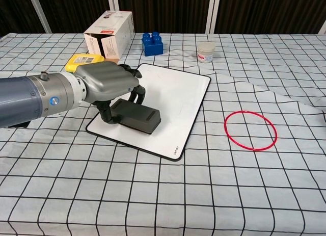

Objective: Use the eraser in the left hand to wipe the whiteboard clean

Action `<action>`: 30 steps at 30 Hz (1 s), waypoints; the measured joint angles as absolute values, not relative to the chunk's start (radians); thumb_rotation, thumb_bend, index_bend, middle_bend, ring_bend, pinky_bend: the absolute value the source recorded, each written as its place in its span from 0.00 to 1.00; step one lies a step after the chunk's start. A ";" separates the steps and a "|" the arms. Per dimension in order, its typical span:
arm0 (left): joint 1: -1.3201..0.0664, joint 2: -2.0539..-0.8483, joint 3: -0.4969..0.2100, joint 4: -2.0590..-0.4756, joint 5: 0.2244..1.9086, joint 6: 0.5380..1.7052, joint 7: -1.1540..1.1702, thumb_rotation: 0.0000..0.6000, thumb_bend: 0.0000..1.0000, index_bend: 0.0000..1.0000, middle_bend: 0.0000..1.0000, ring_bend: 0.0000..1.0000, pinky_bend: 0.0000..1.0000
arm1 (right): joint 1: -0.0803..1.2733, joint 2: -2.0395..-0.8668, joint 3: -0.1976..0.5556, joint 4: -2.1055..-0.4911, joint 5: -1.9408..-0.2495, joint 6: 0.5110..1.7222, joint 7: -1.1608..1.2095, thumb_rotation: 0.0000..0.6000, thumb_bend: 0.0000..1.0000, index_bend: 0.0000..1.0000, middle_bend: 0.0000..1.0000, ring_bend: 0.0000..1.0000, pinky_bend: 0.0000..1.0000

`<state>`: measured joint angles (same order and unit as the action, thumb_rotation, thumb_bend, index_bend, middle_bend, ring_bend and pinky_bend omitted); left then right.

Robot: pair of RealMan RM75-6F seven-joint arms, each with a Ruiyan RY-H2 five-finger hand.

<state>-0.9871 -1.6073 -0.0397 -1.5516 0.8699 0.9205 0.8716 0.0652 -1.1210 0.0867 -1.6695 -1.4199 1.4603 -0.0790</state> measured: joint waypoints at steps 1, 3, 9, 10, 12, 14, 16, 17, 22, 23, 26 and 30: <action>-0.991 -1.613 -0.042 -1.546 0.865 0.921 0.878 1.00 0.33 0.43 0.46 0.03 0.07 | 0.066 -1.121 0.087 -1.669 -1.420 1.460 -0.079 1.00 0.04 0.00 0.03 0.18 0.20; -1.002 -1.629 -0.052 -1.532 0.852 0.925 0.890 1.00 0.33 0.43 0.47 0.03 0.07 | 0.066 -1.122 0.086 -1.669 -1.422 1.459 -0.080 1.00 0.04 0.00 0.03 0.18 0.20; -1.032 -1.672 -0.079 -1.480 0.813 0.937 0.932 1.00 0.33 0.43 0.47 0.03 0.06 | 0.065 -1.121 0.086 -1.670 -1.420 1.460 -0.077 1.00 0.04 0.00 0.03 0.18 0.20; -1.036 -1.678 -0.082 -1.471 0.803 0.938 0.938 1.00 0.33 0.43 0.47 0.03 0.06 | 0.065 -1.120 0.086 -1.670 -1.420 1.460 -0.077 1.00 0.04 0.00 0.03 0.18 0.20; -1.046 -1.691 -0.088 -1.457 0.777 0.936 0.950 1.00 0.33 0.43 0.47 0.03 0.06 | 0.065 -1.120 0.086 -1.670 -1.420 1.459 -0.077 1.00 0.04 0.00 0.03 0.18 0.20; -1.056 -1.705 -0.094 -1.441 0.752 0.931 0.960 1.00 0.33 0.43 0.47 0.03 0.06 | 0.065 -1.120 0.086 -1.670 -1.420 1.460 -0.077 1.00 0.04 0.00 0.03 0.18 0.20; -1.064 -1.714 -0.095 -1.429 0.745 0.929 0.969 1.00 0.33 0.43 0.47 0.03 0.06 | 0.065 -1.119 0.087 -1.670 -1.421 1.462 -0.074 1.00 0.04 0.00 0.03 0.18 0.20; -1.066 -1.717 -0.093 -1.428 0.747 0.930 0.970 1.00 0.33 0.43 0.47 0.03 0.06 | 0.064 -1.119 0.087 -1.669 -1.420 1.461 -0.074 1.00 0.04 0.00 0.03 0.18 0.20; -1.063 -1.709 -0.082 -1.447 0.773 0.934 0.961 1.00 0.33 0.43 0.47 0.03 0.06 | 0.065 -1.118 0.086 -1.669 -1.420 1.458 -0.071 1.00 0.04 0.00 0.03 0.18 0.20; -1.061 -1.705 -0.078 -1.454 0.784 0.936 0.956 1.00 0.33 0.43 0.47 0.03 0.06 | 0.065 -1.118 0.085 -1.670 -1.420 1.457 -0.071 1.00 0.04 0.00 0.03 0.18 0.20; -1.056 -1.692 -0.066 -1.475 0.810 0.937 0.943 1.00 0.33 0.43 0.47 0.03 0.06 | 0.065 -1.118 0.086 -1.670 -1.421 1.460 -0.071 1.00 0.04 0.00 0.03 0.18 0.20; -1.051 -1.674 -0.052 -1.503 0.832 0.929 0.926 1.00 0.33 0.43 0.47 0.03 0.06 | 0.065 -1.118 0.086 -1.670 -1.421 1.460 -0.071 1.00 0.04 0.00 0.03 0.18 0.20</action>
